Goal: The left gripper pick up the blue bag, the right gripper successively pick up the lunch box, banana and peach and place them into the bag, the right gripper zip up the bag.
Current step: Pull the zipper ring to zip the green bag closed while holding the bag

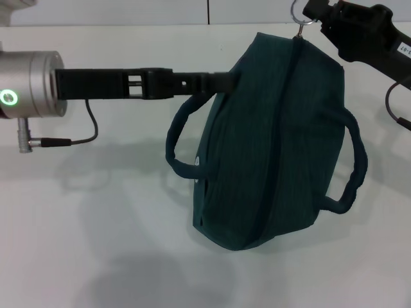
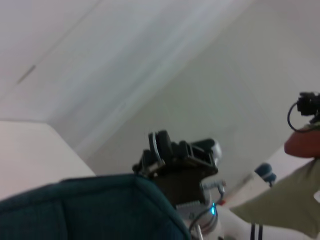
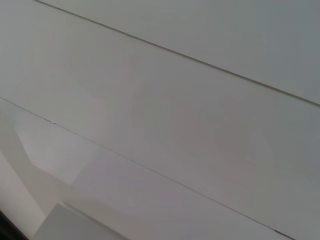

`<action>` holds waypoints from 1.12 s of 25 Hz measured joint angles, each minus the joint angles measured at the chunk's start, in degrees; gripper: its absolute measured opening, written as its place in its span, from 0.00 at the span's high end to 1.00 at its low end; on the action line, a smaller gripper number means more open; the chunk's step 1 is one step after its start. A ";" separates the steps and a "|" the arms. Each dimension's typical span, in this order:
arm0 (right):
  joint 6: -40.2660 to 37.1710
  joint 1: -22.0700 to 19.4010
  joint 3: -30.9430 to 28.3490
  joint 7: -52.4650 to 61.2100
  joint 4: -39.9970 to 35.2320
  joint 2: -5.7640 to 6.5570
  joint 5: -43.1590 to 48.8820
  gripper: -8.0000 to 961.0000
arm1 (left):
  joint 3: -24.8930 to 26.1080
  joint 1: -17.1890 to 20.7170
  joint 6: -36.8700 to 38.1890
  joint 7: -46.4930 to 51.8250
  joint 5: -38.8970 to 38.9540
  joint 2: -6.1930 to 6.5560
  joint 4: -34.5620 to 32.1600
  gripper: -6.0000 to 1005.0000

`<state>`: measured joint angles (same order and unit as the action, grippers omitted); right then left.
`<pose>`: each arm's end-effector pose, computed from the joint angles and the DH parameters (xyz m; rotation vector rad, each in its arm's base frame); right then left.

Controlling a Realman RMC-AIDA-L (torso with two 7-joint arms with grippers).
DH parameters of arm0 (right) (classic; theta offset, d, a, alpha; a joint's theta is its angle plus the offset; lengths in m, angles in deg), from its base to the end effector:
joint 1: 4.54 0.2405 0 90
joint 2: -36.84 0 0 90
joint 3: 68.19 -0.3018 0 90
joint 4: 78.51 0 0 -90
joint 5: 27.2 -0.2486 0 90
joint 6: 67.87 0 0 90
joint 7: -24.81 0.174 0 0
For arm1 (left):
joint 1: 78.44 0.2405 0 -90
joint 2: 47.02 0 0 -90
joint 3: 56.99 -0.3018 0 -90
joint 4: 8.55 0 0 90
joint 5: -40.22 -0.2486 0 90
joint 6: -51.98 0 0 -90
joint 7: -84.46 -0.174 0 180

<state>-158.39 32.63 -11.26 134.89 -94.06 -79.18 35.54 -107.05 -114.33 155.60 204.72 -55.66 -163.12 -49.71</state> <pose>0.2298 0.4305 -0.0333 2.1025 -1.4696 -1.6824 -0.2050 0.3987 -0.0106 2.5140 1.1186 0.9926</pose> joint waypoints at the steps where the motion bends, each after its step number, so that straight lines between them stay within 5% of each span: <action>1: 0.00 0.00 0.00 -0.06 0.02 -0.01 0.00 0.91 | -0.84 -0.24 0.04 0.57 -0.15 0.19 -0.01 0.35; 28: 0.36 0.27 0.21 -0.56 0.57 -0.17 0.01 0.91 | -1.62 -3.36 -3.24 2.53 -6.72 -0.51 0.47 0.28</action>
<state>-158.03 32.90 -11.05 134.33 -93.49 -79.35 35.55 -108.66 -117.69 152.36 207.25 -62.38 -163.63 -49.24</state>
